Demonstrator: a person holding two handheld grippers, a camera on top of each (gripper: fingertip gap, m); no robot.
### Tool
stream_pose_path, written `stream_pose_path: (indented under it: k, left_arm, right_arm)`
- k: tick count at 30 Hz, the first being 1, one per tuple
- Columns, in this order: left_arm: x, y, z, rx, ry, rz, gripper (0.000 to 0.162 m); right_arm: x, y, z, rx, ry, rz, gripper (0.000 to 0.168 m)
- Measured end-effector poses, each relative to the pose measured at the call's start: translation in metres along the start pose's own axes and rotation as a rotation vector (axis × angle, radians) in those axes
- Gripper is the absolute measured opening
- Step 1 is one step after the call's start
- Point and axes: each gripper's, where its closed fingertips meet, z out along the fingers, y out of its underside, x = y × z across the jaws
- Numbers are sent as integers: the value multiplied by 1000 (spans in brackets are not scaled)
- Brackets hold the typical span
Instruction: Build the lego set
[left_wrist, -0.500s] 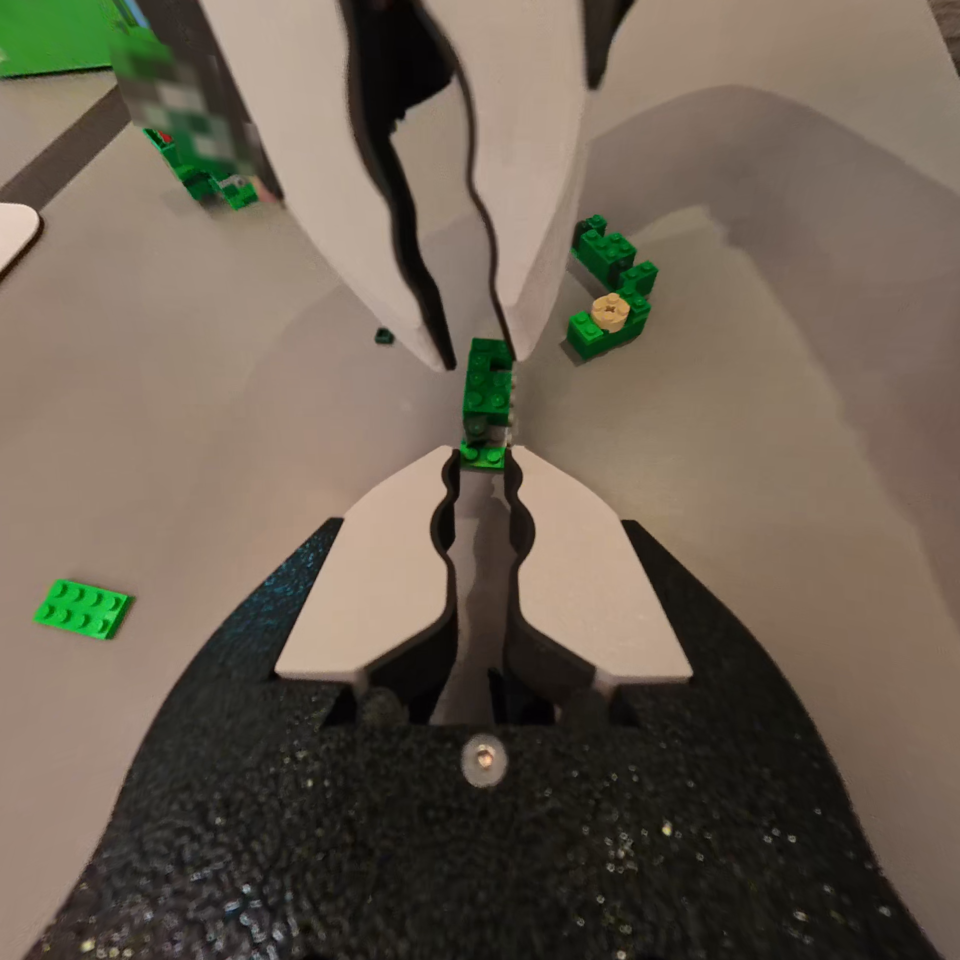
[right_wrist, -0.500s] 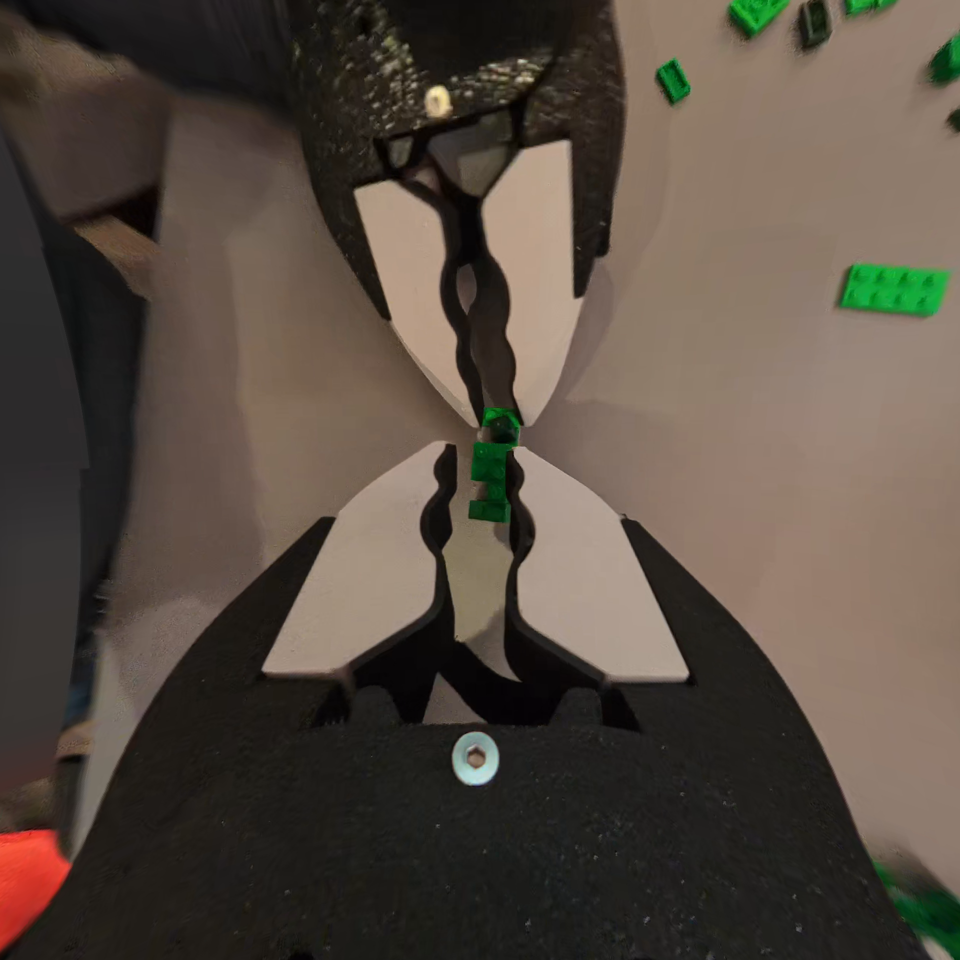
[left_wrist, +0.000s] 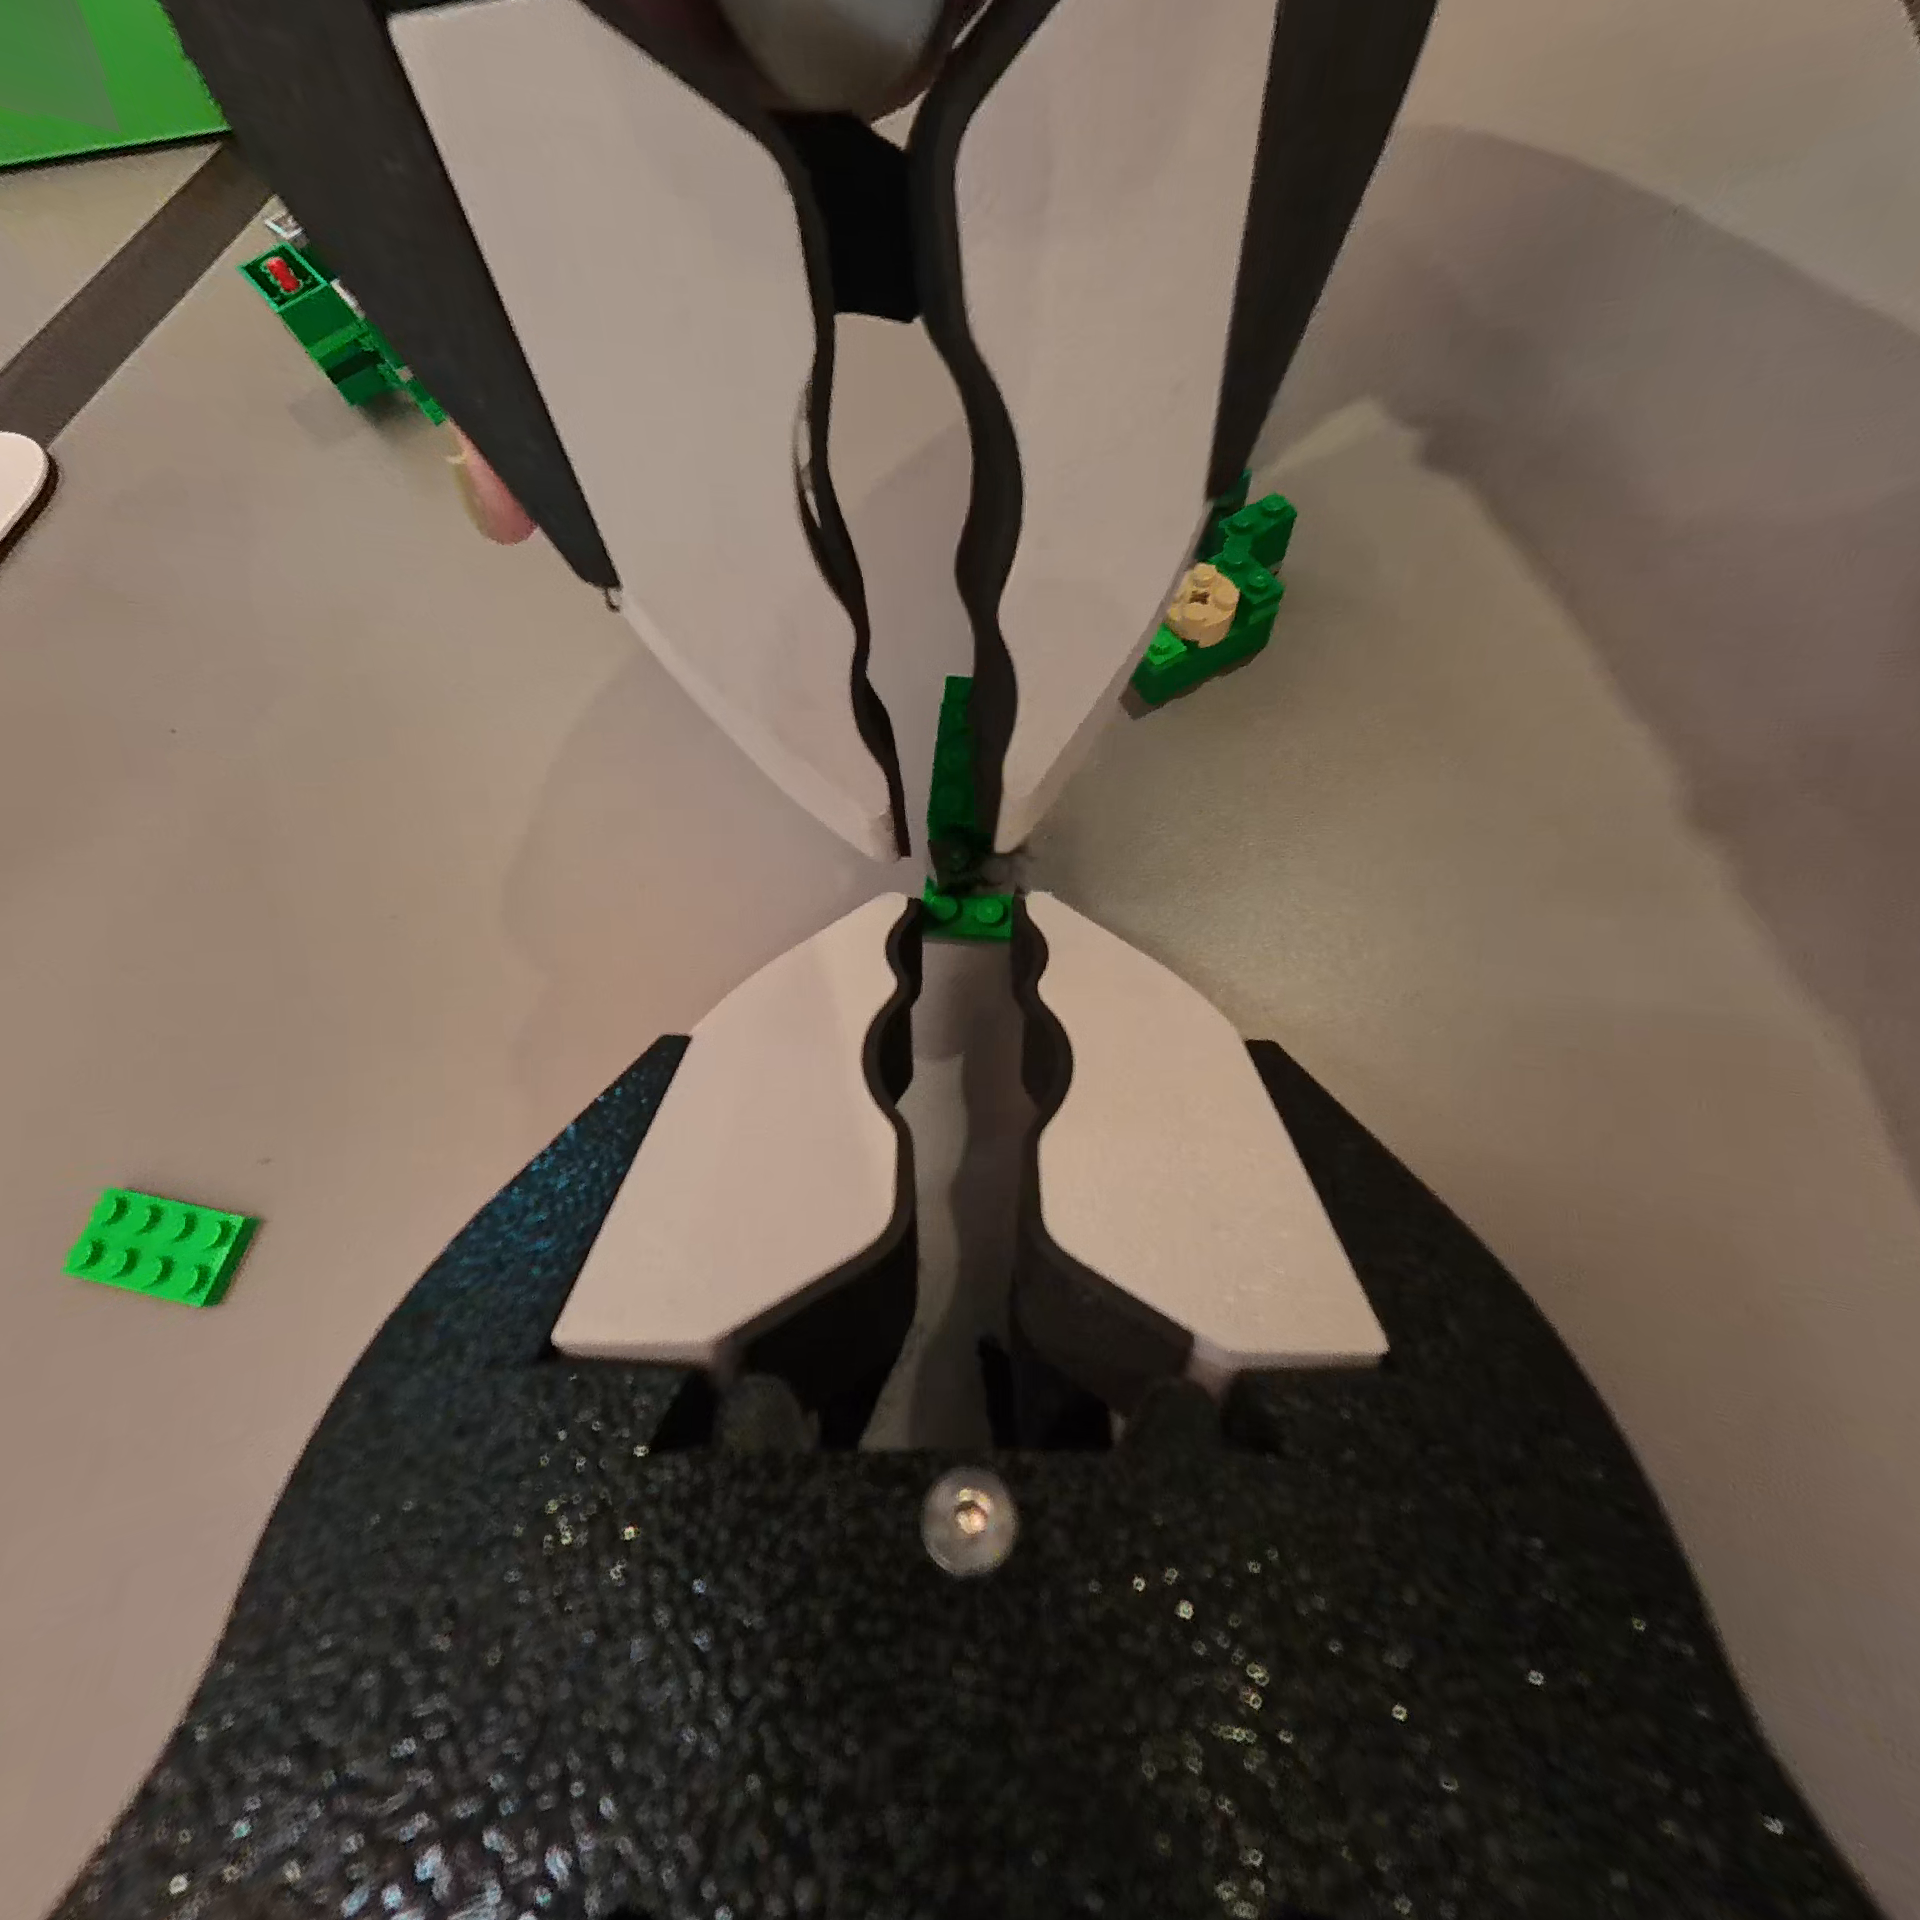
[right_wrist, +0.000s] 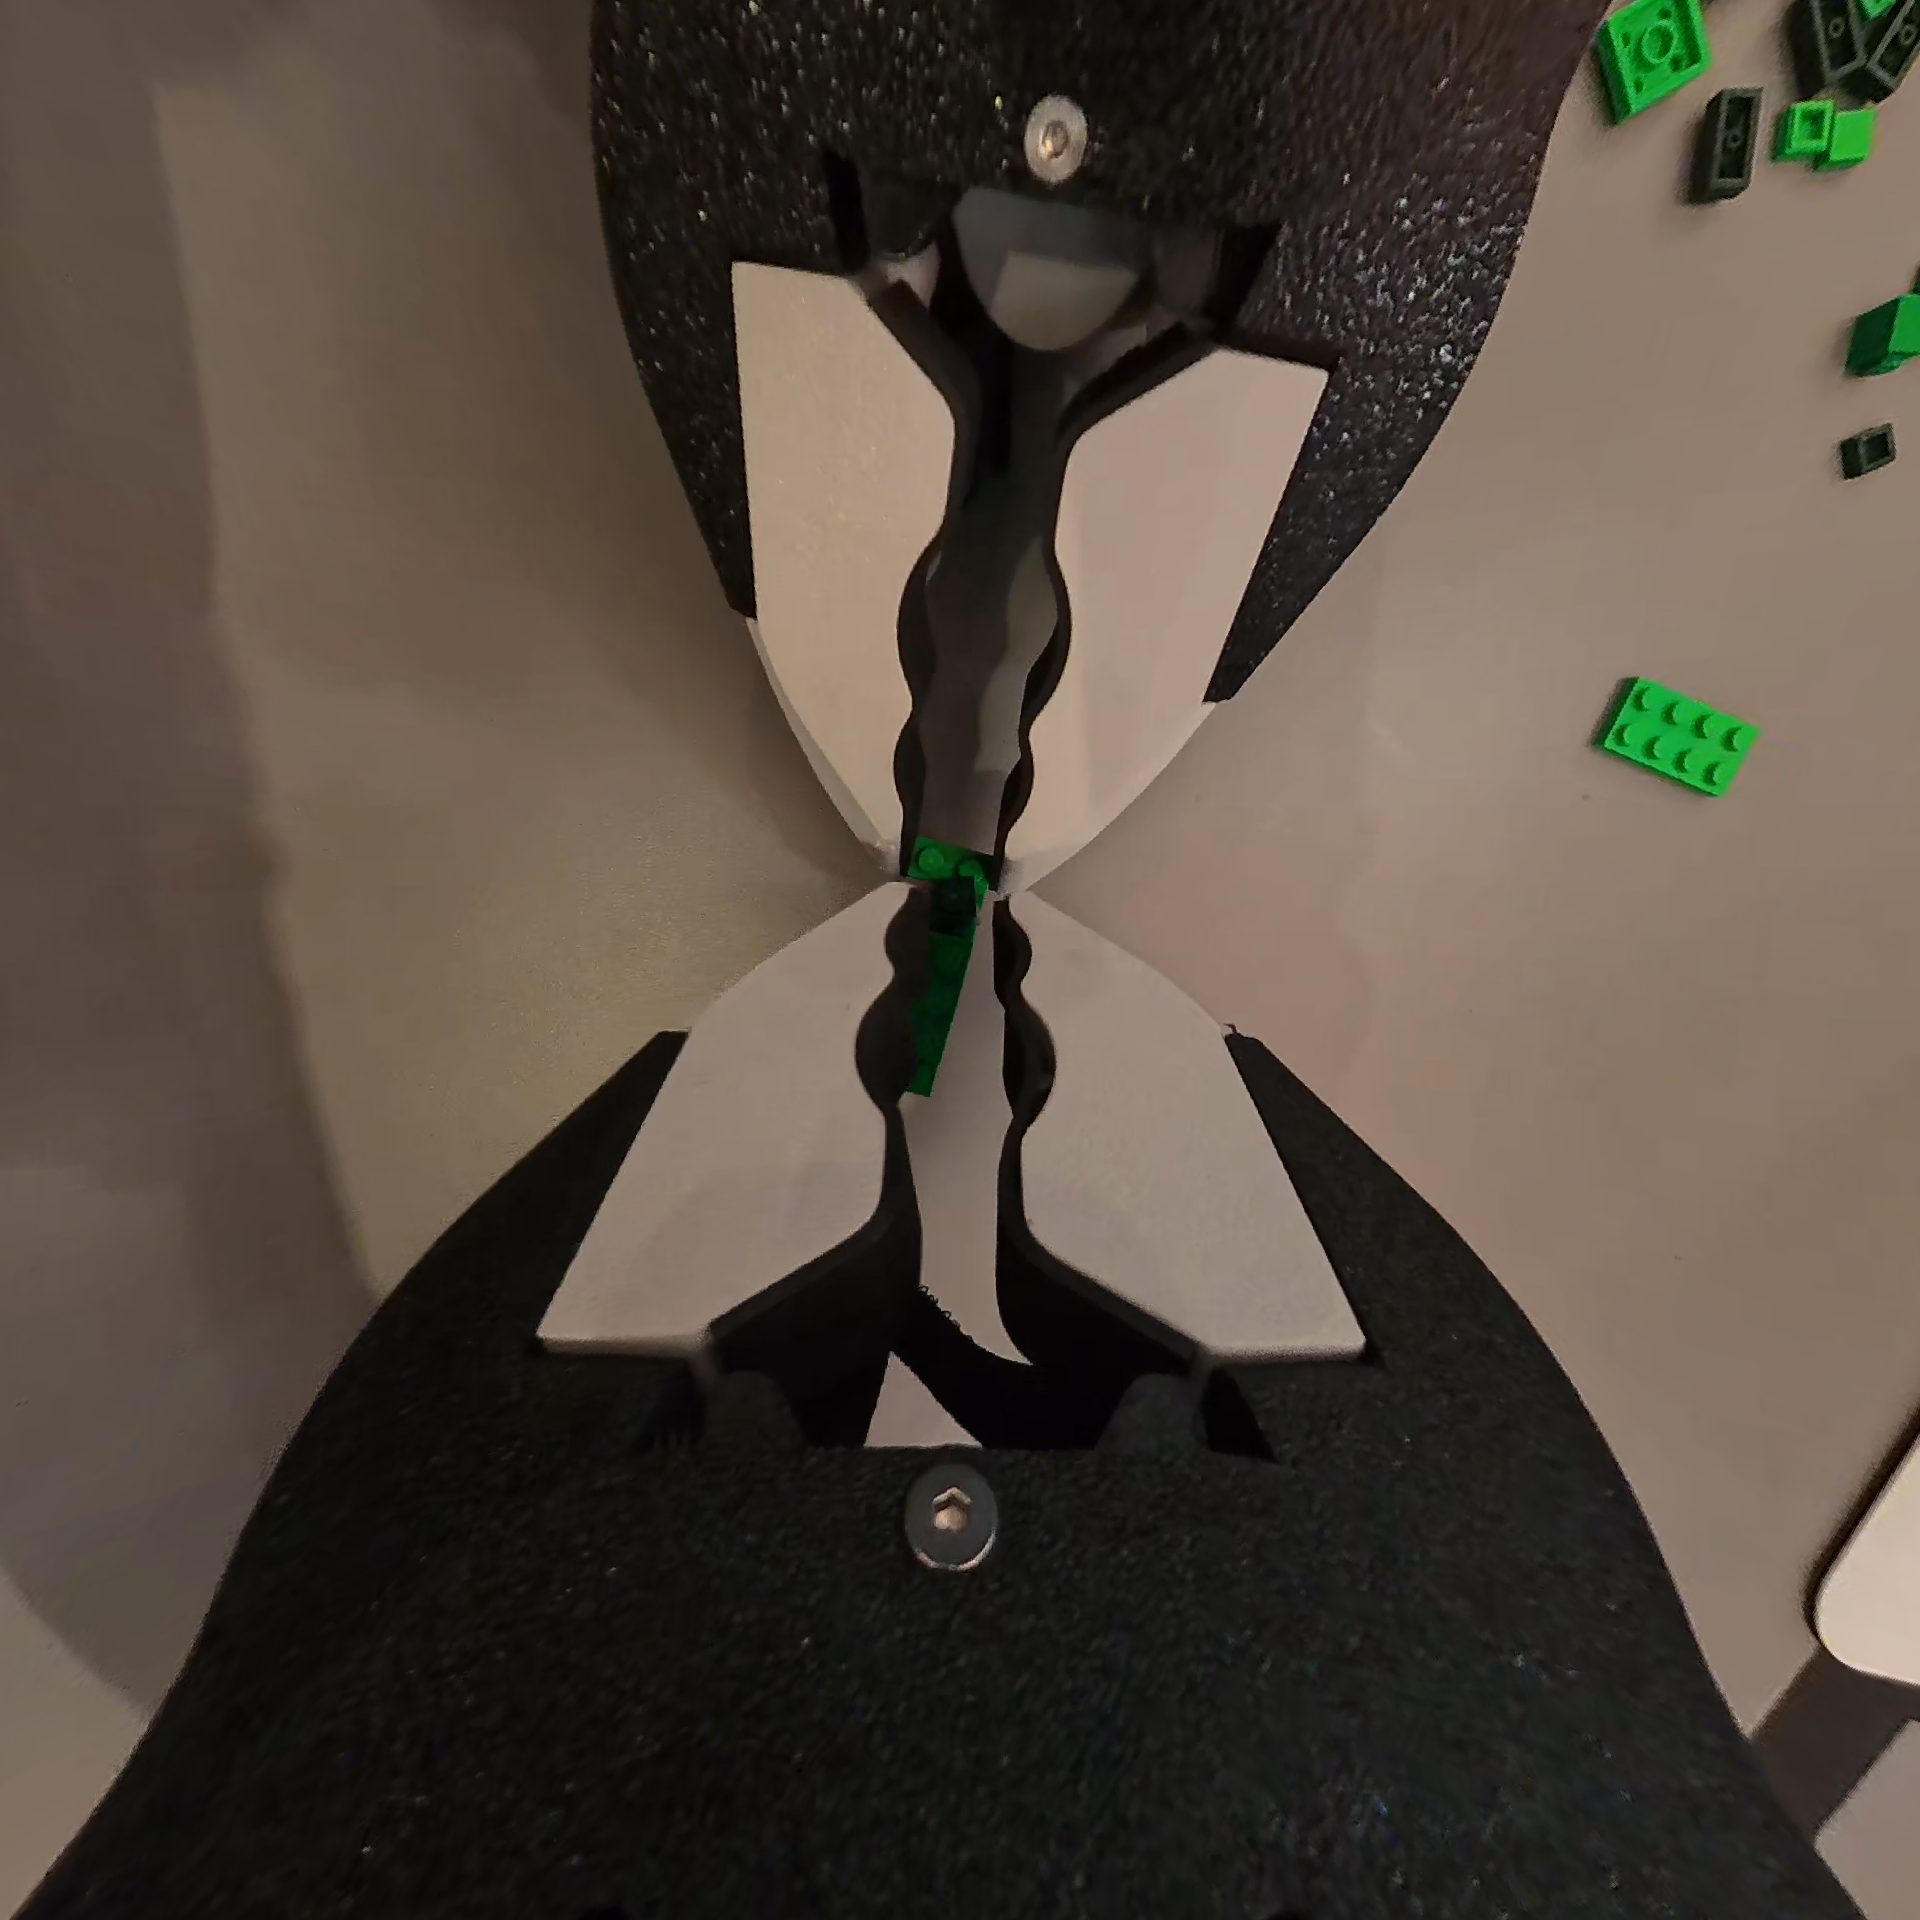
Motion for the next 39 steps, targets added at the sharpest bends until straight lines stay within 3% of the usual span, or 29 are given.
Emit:
stream_pose_path:
  k: [1, 16, 28, 39]
  left_arm:
    - [0, 0, 0, -1, 0, 1, 16]
    - [-1, -1, 0, 8, -6, -1, 15]
    - [-11, -9, -9, 68, -66, -28, 15]
    - [-8, -7, -6, 56, -51, -19, 15]
  right_arm:
    - [0, 0, 0, -2, 4, -1, 10]
    - [-1, -1, 3, -17, 22, -4, 6]
    - [12, -6, -8, 52, 114, 181, 6]
    - [8, -3, -6, 56, 106, 176, 9]
